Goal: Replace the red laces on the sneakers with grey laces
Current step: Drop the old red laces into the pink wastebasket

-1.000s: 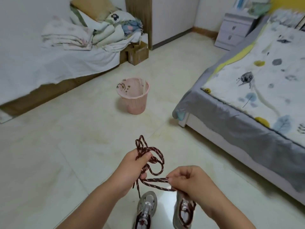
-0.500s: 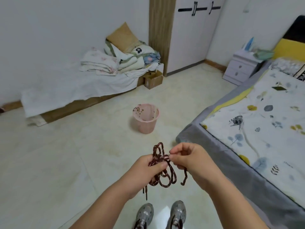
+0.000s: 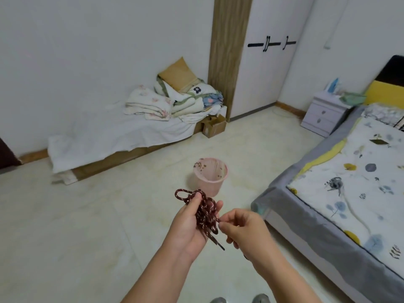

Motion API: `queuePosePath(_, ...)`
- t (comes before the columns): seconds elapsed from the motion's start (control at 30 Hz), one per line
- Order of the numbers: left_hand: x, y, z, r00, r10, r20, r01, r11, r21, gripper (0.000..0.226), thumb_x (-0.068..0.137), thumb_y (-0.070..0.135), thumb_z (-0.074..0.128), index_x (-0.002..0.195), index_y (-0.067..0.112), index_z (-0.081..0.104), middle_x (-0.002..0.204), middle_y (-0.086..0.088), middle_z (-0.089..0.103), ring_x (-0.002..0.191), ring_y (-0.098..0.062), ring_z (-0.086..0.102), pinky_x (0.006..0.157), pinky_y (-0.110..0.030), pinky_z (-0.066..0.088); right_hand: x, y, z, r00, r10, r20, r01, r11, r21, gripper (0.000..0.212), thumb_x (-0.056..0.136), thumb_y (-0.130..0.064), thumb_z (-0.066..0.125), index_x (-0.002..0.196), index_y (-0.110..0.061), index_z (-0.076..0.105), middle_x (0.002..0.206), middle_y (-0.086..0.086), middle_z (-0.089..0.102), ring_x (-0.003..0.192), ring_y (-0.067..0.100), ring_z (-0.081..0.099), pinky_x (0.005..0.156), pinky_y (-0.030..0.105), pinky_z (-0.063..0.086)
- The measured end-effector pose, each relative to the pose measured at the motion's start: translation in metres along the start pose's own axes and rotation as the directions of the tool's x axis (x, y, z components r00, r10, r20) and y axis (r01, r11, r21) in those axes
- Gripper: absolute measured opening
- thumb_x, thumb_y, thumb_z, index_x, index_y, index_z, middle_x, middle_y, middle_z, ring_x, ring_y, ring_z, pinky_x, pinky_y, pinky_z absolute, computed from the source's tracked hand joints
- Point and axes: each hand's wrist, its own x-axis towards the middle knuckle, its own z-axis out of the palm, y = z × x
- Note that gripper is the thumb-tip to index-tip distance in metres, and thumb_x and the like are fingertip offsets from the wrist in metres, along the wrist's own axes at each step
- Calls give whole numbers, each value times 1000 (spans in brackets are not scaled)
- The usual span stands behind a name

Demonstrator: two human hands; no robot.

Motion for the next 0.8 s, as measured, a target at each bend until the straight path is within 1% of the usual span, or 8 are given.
queuePosePath(0.1,8,58,-22,997,74,-21,-73,996,41,22,94,15,48,75,4,54,55,-6,53,44,-14,56,53,-32,55,11,-12,45,1000,25,19,-24,998,-52,17,82,-1,61,69,-13,64,55,-4,57,41,1,46,43,11,35)
queuePosePath(0.2,13,110,-45,989,151,3,-148,965,216,17,94,11,47,78,7,51,57,-4,51,44,-13,50,45,-27,48,22,-26,83,999,43,28,-40,995,-88,20,81,-2,62,68,-16,65,55,-5,56,44,1,46,45,12,37)
queuePosePath(0.37,19,160,-81,978,175,117,-210,769,604,13,92,12,50,96,15,62,69,1,63,61,-10,56,60,-23,43,47,-58,132,996,-51,-67,52,999,15,24,80,6,61,68,-14,64,49,-9,57,44,0,49,47,11,41)
queuePosePath(0.5,26,179,-98,957,22,290,-248,585,772,13,90,16,55,97,19,66,89,2,73,82,-7,68,67,-18,50,72,-80,163,991,-82,-104,102,975,196,20,79,10,61,71,-8,61,53,0,59,51,12,55,50,20,47)
queuePosePath(0.57,33,187,-101,938,-76,339,-236,577,782,17,82,17,65,98,19,67,86,4,73,81,-9,67,67,-18,49,87,-86,174,988,-79,-131,111,960,257,19,79,11,62,72,-7,60,54,2,58,51,15,57,51,24,49)
queuePosePath(0.63,44,194,-101,948,-82,307,-206,576,791,20,72,19,70,92,21,67,68,11,66,61,-4,59,57,-15,45,103,-89,181,985,-86,-152,127,951,283,18,78,11,62,73,-6,60,53,-2,59,50,12,60,53,20,51)
queuePosePath(0.7,61,198,-99,971,-27,236,-173,599,782,3,79,17,66,79,20,64,57,10,53,49,-4,47,49,-15,39,121,-92,186,982,-99,-160,146,939,312,17,78,12,62,75,-6,61,57,-1,63,53,10,61,57,19,54)
queuePosePath(0.8,95,204,-91,991,12,134,-106,684,722,11,88,19,57,79,15,60,62,3,51,52,-8,46,53,-21,36,151,-95,188,972,-113,-208,182,920,348,21,78,13,60,76,-8,64,71,2,69,66,13,65,70,25,56)
